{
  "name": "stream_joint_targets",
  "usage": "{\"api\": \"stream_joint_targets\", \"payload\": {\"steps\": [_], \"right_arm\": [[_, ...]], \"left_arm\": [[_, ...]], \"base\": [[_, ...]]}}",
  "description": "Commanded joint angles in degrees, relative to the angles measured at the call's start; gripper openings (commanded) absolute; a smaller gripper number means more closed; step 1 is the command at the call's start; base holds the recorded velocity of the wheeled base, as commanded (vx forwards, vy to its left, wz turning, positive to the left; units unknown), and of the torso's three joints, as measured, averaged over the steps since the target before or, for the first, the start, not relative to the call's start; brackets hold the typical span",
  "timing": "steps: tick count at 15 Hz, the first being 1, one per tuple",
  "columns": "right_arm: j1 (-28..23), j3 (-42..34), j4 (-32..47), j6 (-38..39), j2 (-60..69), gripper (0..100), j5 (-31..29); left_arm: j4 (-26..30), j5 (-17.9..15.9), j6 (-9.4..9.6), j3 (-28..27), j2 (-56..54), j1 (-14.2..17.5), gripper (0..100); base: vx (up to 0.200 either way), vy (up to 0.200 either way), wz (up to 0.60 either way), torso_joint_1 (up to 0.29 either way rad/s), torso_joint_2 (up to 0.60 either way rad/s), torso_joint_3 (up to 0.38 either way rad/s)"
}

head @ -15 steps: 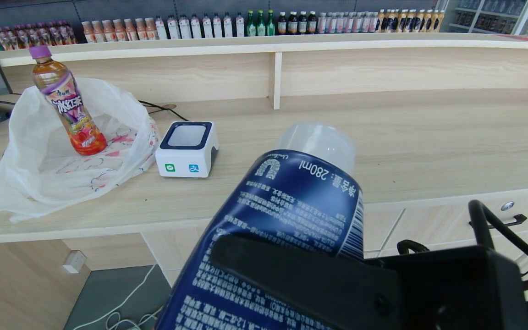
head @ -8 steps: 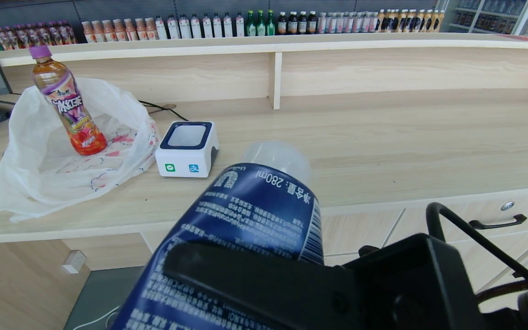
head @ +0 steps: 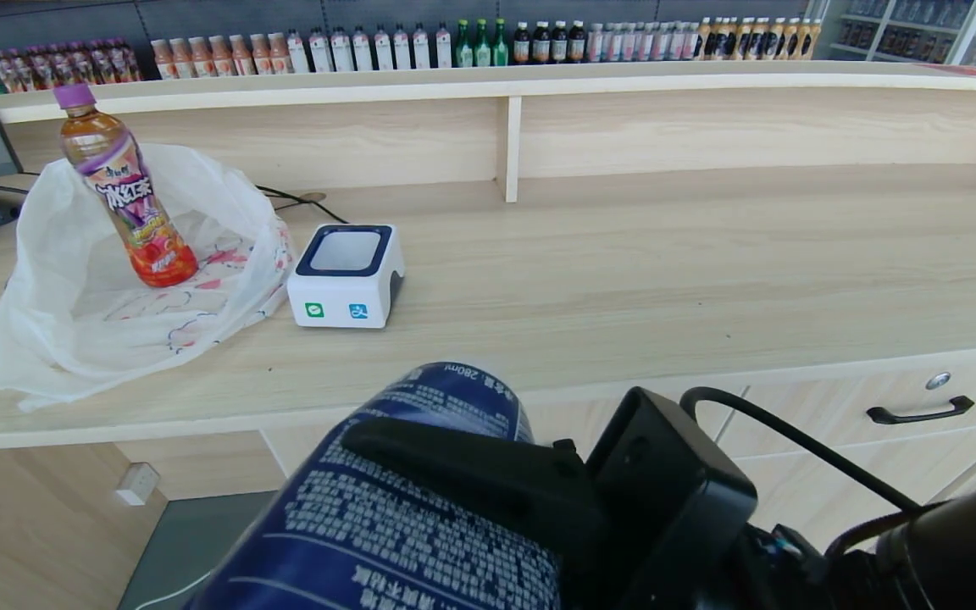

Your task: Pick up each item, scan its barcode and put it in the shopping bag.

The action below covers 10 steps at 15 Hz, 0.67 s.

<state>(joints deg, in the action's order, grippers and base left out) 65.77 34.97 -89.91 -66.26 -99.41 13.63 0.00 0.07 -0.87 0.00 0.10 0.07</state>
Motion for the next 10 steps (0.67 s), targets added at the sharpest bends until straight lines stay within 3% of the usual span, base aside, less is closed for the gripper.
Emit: {"api": "stream_joint_targets", "payload": {"steps": [1, 3, 6, 10], "right_arm": [[-0.82, -0.7, -0.09, 3.15, -0.17, 0, -0.01], [-1.52, -2.46, -0.09, 5.52, -0.17, 0, -0.18], [-2.14, 0.8, -0.09, 20.29, -1.57, 0, -4.66], [-11.36, 0.62, -0.09, 40.59, -1.31, 0, -6.86]], "left_arm": [[0.0, 0.01, -0.01, 0.0, -0.01, 0.01, 100], [0.0, 0.01, -0.01, 0.0, -0.01, 0.01, 100], [0.0, 0.01, -0.01, 0.0, -0.01, 0.01, 100], [0.0, 0.01, -0.01, 0.0, -0.01, 0.01, 100]], "base": [[0.0, 0.0, 0.0, 0.0, 0.0, 0.0], [0.0, 0.0, 0.0, 0.0, 0.0, 0.0], [0.0, 0.0, 0.0, 0.0, 0.0, 0.0], [0.0, 0.0, 0.0, 0.0, 0.0, 0.0]]}}
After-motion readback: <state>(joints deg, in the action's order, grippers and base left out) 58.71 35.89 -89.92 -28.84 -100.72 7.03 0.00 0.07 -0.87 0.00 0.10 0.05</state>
